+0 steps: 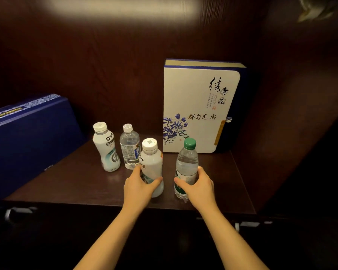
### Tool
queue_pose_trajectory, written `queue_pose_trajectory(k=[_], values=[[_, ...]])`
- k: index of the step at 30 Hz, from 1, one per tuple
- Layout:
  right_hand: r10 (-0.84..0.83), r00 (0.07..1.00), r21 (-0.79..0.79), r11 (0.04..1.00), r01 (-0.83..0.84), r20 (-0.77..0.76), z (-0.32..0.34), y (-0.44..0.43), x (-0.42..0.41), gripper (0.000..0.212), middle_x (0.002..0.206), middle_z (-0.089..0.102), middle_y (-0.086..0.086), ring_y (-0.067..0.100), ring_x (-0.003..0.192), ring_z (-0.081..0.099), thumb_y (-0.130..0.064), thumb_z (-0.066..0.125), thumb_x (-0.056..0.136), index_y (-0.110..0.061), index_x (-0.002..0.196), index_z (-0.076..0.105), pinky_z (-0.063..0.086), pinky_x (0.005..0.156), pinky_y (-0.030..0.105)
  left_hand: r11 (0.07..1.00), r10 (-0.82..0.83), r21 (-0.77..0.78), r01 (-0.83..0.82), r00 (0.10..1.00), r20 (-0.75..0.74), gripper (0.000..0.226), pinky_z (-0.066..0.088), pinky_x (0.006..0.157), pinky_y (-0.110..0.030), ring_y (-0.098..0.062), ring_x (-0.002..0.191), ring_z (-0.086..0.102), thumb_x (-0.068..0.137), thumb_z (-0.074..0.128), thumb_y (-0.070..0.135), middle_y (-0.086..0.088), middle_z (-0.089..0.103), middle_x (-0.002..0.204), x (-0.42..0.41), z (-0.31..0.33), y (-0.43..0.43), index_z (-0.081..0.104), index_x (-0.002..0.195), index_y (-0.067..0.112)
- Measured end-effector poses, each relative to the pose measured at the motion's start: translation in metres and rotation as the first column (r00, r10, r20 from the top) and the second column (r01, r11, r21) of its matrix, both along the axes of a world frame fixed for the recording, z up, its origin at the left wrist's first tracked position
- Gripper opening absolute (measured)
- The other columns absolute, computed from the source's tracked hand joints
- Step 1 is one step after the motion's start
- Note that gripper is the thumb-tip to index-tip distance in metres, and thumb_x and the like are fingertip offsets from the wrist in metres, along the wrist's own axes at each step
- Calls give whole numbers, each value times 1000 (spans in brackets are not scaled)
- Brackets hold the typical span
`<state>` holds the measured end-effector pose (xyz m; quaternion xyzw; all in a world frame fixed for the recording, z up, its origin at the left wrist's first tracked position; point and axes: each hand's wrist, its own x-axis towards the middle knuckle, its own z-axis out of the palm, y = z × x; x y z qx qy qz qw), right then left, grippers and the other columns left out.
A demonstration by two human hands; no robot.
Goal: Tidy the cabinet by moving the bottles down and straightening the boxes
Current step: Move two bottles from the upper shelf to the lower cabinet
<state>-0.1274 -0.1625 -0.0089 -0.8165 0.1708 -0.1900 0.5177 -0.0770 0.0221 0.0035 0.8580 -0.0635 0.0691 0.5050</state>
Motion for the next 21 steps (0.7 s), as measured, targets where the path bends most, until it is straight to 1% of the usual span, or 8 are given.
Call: queue_pose_trajectory(k=[2,6,10,13,16,19,21], values=[[-23,1000,7,1000,23,5,4,2,-19,50,98,69,-18,-8,89,62,-43,87,66,-33,109,62,45,69,8,1000,-25,-7,25,1000,14,52,52,88,-44,-20,103,65,68,83,39,8,68,107,-12,6,4,60,111,24],[-90,996,33,995,89,20,13,2,-60,53,98,70,-17,-4,90,65,-43,87,65,-33,111,62,51,73,15,994,-107,-35,108,994,25,54,52,89,-45,-17,103,64,67,83,40,7,69,110,-35,14,2,61,113,22],[-184,982,28,983,183,35,19,-7,-101,48,93,71,-18,-8,86,65,-40,88,65,-34,105,62,50,72,14,978,-200,-60,202,979,31,57,53,88,-43,-14,102,65,67,84,41,10,69,109,-59,18,-15,61,115,23],[-249,967,7,968,249,45,23,-19,-131,45,90,70,-19,-11,83,65,-42,88,65,-37,101,60,51,71,11,959,-272,-72,274,962,30,58,55,85,-42,-11,99,66,66,83,44,11,70,107,-78,21,-35,61,116,24],[-322,945,-10,946,323,52,26,-35,-161,46,90,70,-18,-7,83,66,-44,87,65,-37,101,59,53,70,14,936,-341,-74,343,939,34,57,55,86,-43,-11,99,66,66,81,45,10,71,107,-96,23,-60,61,115,24],[-389,920,-25,920,391,54,31,-54,-190,47,89,68,-21,-12,80,63,-45,87,65,-39,100,58,47,63,4,910,-405,-74,408,913,52,58,55,86,-40,-10,100,66,66,80,46,11,70,109,-114,26,-87,61,117,25],[-427,902,-34,902,430,64,34,-68,-208,47,90,68,-21,-13,80,62,-46,87,65,-39,102,58,46,62,3,888,-452,-68,455,890,61,61,55,87,-37,-9,102,65,66,79,46,11,70,112,-127,28,-106,60,120,25]])
